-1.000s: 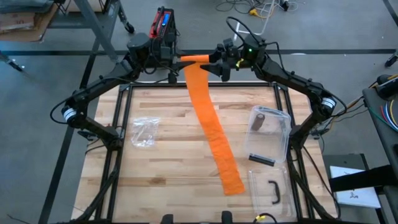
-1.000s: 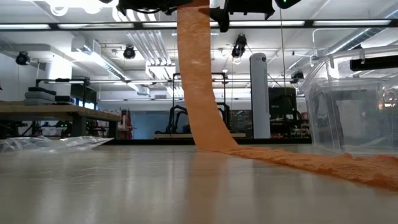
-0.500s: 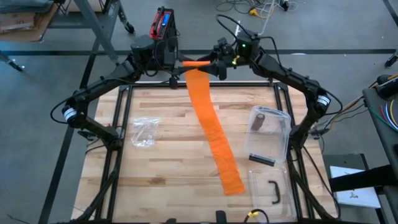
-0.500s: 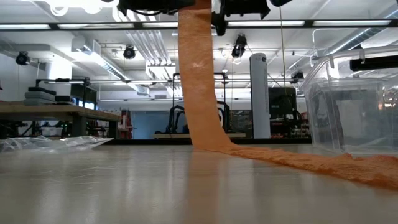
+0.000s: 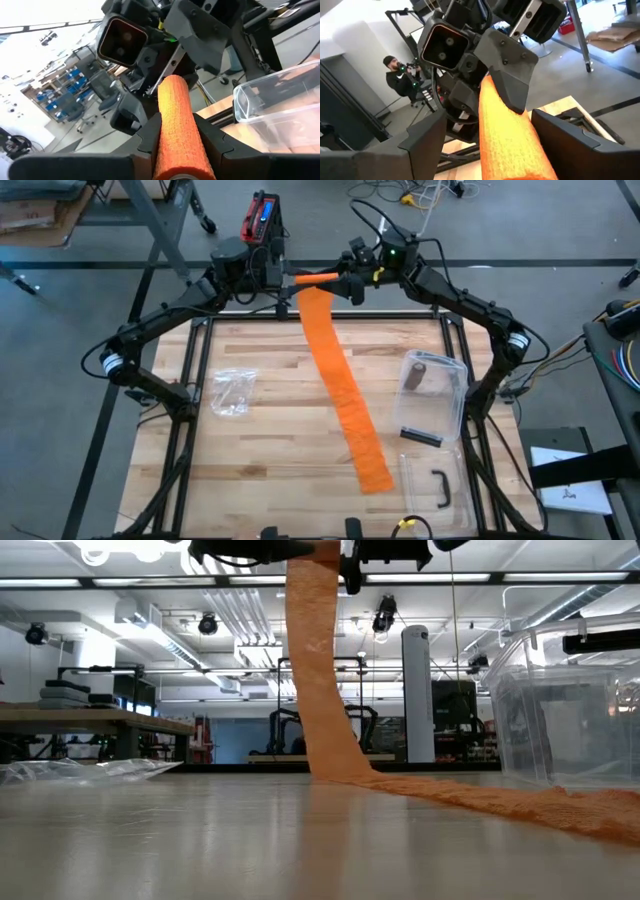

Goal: Roll bandage
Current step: Roll the orange bandage

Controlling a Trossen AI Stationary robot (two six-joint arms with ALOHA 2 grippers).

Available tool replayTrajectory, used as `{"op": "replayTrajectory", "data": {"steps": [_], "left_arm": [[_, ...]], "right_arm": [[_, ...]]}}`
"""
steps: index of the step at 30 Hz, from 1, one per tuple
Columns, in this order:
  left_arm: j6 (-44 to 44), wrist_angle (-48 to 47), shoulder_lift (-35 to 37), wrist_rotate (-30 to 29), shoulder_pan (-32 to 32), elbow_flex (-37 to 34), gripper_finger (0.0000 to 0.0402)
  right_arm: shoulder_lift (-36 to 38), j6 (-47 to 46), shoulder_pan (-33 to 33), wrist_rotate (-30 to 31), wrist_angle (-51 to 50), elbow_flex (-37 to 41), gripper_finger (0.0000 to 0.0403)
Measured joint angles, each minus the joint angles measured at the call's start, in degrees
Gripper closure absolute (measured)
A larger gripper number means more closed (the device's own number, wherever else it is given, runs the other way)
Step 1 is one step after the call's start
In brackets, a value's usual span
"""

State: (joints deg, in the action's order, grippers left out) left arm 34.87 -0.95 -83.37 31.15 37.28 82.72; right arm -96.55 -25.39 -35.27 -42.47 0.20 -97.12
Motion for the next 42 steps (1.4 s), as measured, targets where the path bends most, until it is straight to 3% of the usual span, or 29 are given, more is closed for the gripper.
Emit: {"op": "replayTrajectory", "data": {"steps": [5, 25, 42], "left_arm": [[-0.9, -0.1, 0.0, -0.1, 0.0, 0.0, 0.0326], [-0.4, 0.8, 0.0, -0.3, -0.1, 0.0, 0.0326], [2.3, 2.2, 0.0, -1.1, -0.3, 0.0, 0.0326]], "right_arm": [[0.1, 4.3, 0.0, 0.0, 0.1, 0.0, 0.0127], [0.1, -3.8, 0.0, -1.0, -0.1, -0.1, 0.0153], [0.1, -3.5, 0.0, 0.4, -0.1, -0.1, 0.0170]]}}
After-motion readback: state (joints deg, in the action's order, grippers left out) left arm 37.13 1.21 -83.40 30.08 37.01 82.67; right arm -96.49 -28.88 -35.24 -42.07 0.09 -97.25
